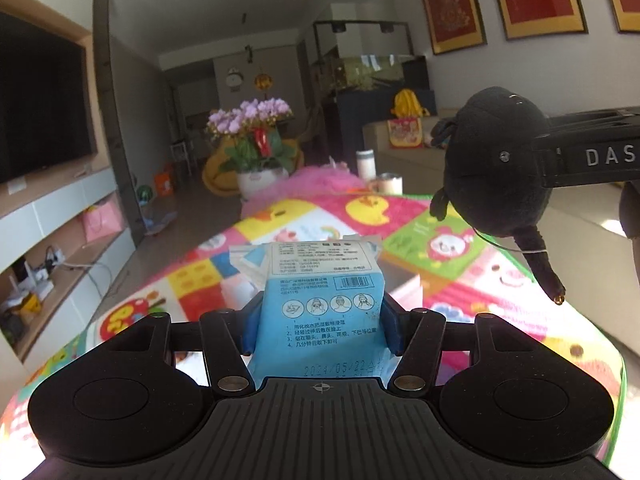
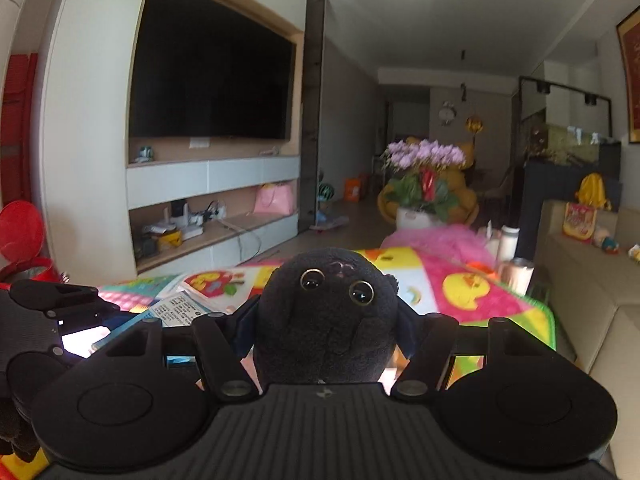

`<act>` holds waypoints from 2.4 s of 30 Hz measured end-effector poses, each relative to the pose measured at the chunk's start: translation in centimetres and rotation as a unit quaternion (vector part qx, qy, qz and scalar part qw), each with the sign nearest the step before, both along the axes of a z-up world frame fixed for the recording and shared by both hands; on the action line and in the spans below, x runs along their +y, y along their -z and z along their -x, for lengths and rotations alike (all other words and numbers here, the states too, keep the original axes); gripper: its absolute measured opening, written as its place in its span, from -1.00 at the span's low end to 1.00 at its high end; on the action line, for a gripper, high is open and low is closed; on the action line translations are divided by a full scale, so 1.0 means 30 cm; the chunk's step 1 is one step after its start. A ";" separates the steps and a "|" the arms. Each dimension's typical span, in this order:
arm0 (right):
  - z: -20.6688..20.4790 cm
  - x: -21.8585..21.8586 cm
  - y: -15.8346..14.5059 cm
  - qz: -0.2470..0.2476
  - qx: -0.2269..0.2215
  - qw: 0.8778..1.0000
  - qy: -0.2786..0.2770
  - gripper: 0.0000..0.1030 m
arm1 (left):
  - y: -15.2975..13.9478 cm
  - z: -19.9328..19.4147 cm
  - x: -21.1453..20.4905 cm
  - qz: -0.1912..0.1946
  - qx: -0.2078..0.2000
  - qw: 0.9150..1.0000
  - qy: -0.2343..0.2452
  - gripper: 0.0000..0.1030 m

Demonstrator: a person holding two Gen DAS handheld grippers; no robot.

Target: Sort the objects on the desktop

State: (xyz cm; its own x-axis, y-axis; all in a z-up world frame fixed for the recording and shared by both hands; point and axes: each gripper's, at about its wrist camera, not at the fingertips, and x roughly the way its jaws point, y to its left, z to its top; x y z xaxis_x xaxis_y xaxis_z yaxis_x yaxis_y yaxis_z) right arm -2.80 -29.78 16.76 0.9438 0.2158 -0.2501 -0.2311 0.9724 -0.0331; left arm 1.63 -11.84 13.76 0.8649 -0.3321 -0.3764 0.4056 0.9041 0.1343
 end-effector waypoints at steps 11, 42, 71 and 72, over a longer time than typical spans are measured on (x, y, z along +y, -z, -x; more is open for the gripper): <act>-0.466 -0.045 -0.066 -0.107 0.018 0.994 -0.009 0.29 | 0.029 -0.343 0.168 0.119 0.068 0.988 -0.066 0.95; -0.756 0.231 0.328 -0.002 0.236 0.972 0.014 0.19 | 0.428 -0.010 0.380 0.075 0.178 0.971 -0.144 1.00; -0.410 0.736 0.508 0.349 0.045 0.929 -0.115 -0.67 | 0.424 0.048 0.486 0.091 0.177 0.962 -0.185 1.00; -0.386 0.721 0.485 0.329 0.052 0.935 -0.122 -0.70 | 0.423 0.048 0.484 0.090 0.177 0.963 -0.185 1.00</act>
State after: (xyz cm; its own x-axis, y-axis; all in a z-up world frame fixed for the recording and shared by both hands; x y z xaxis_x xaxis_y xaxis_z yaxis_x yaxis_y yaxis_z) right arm 8.79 -8.15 2.20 0.8503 0.1883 -0.4915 -0.4778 0.6679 -0.5707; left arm 0.18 2.69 1.06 0.7647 -0.1136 -0.6343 0.0433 0.9912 -0.1252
